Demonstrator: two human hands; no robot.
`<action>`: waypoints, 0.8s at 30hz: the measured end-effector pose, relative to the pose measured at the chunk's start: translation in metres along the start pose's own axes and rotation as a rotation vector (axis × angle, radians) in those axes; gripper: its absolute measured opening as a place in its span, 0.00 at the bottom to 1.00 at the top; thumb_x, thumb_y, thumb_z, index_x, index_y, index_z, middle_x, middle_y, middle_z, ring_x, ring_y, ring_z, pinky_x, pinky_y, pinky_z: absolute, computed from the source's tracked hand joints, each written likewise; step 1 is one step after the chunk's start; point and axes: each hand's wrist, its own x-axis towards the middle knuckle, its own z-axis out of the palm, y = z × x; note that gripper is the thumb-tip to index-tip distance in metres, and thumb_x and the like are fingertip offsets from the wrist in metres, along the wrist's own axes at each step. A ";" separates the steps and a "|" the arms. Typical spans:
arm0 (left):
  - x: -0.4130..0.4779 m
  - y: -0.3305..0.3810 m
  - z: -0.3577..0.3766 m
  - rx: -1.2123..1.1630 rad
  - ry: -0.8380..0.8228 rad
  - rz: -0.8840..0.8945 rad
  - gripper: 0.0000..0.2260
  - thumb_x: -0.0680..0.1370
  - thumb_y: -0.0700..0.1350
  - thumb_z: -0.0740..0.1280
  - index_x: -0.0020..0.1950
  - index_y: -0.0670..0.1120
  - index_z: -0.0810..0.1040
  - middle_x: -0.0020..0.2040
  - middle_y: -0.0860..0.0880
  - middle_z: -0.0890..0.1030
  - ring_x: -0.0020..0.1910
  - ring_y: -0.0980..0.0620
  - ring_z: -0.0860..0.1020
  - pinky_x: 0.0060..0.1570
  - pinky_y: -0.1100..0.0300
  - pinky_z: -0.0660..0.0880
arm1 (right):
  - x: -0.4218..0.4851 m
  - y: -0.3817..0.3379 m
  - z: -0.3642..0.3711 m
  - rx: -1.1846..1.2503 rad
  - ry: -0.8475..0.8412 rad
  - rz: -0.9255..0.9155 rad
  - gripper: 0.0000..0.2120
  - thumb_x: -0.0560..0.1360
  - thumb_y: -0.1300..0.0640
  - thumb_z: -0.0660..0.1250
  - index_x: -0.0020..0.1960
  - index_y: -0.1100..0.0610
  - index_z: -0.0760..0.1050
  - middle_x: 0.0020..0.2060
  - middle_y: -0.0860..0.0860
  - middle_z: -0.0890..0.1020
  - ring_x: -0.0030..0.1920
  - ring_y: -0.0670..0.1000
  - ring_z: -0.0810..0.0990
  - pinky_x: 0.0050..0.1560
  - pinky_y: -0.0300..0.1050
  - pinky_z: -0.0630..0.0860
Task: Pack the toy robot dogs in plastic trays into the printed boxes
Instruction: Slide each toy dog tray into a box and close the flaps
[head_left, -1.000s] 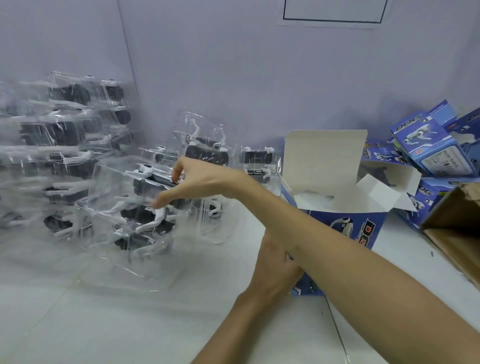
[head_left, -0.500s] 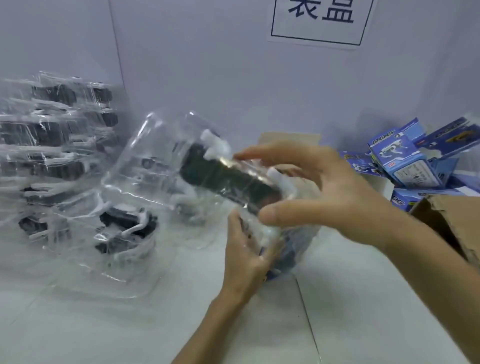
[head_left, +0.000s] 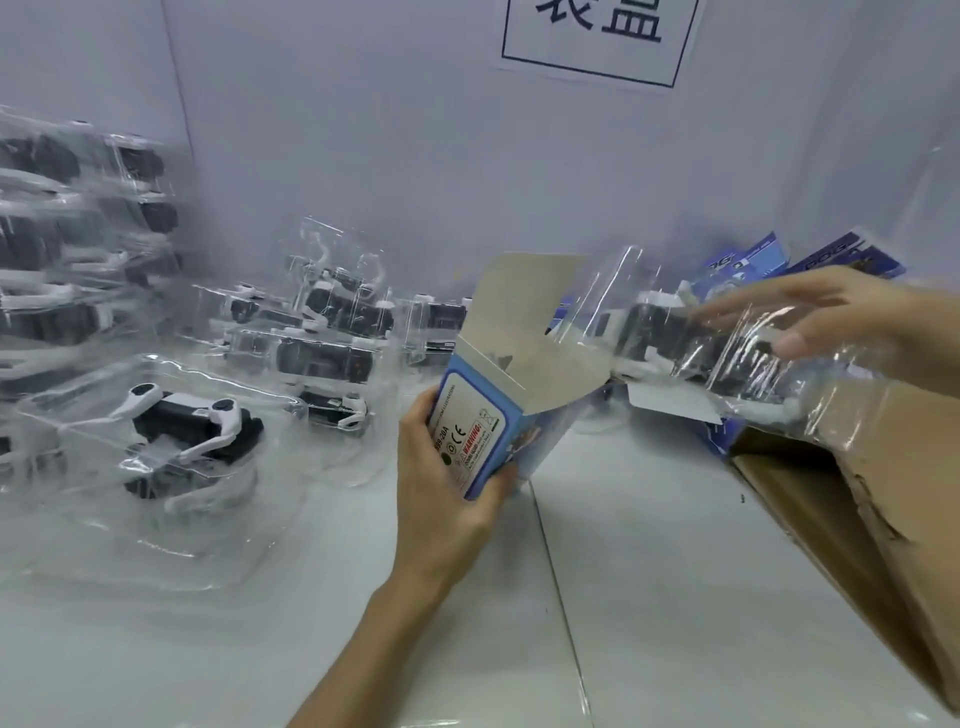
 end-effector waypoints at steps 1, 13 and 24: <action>-0.001 0.000 0.001 0.030 -0.006 0.034 0.38 0.68 0.52 0.77 0.73 0.52 0.61 0.66 0.54 0.70 0.67 0.51 0.71 0.60 0.49 0.77 | 0.006 -0.010 0.006 -0.002 -0.010 0.040 0.37 0.59 0.33 0.75 0.67 0.41 0.77 0.64 0.41 0.80 0.66 0.40 0.76 0.60 0.51 0.69; -0.007 0.003 0.006 0.289 -0.073 0.349 0.39 0.68 0.45 0.77 0.74 0.45 0.62 0.67 0.50 0.68 0.64 0.44 0.71 0.62 0.37 0.71 | 0.041 -0.060 0.037 -0.543 -0.171 0.210 0.26 0.54 0.34 0.72 0.53 0.28 0.79 0.51 0.30 0.79 0.54 0.33 0.74 0.49 0.34 0.69; -0.002 0.005 0.001 0.166 0.061 0.155 0.37 0.66 0.47 0.78 0.71 0.48 0.65 0.63 0.55 0.71 0.62 0.54 0.72 0.60 0.47 0.74 | 0.042 -0.042 0.064 0.150 0.369 -0.306 0.13 0.77 0.51 0.66 0.60 0.46 0.80 0.60 0.42 0.82 0.63 0.38 0.77 0.60 0.31 0.73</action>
